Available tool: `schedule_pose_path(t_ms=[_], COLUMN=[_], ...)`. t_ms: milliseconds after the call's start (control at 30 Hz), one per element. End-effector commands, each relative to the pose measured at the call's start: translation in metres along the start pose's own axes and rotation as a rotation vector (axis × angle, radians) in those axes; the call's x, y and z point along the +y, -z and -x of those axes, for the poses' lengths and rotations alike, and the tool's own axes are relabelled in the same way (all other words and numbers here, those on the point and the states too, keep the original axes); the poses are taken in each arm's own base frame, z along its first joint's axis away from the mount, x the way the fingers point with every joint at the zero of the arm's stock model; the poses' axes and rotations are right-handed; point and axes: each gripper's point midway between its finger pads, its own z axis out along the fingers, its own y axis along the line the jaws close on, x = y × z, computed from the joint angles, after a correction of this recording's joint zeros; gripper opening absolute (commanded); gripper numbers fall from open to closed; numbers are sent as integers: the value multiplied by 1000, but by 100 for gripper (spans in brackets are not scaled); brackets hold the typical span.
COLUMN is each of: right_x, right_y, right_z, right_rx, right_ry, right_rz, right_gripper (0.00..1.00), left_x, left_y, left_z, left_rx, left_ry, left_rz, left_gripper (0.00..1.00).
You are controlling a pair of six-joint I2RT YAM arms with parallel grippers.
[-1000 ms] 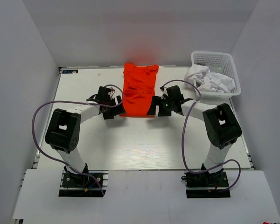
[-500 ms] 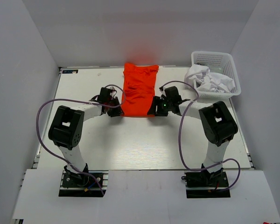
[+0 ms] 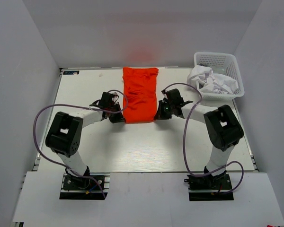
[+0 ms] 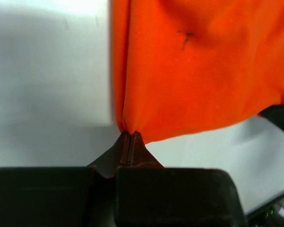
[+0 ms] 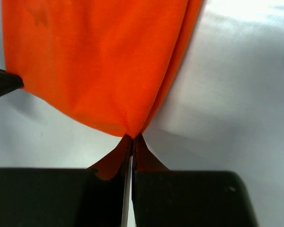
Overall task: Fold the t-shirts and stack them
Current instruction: Grab one side of the 2/3 rectangular tshirt with both arms, then fold the long partially folded tshirt into a neat square
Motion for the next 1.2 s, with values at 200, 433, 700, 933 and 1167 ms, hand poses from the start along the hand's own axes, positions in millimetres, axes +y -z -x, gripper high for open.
schedule_pose_path(t_ms=[200,433,700,933,1167], right_x=[46,83,101,106,112], right_y=[100,164,178,159,147], right_z=[-48,-73,-44,-11,48], right_rx=[91,131,-18,-31,-126], right_ry=[187,309,360,320,304], right_rz=[100,262,309,307,319], right_gripper=[0,0,0,0,0], left_x=[-41,-81,-91,-92,-69], left_y=[115,187,204,196,172], left_z=[-63,-74,-56,-10,52], left_rx=[70,16,-128,-270,-445], left_ry=[-77,-154,-194,-132,44], left_rz=[-150,-368,-406,-300,-94], left_gripper=[0,0,0,0,0])
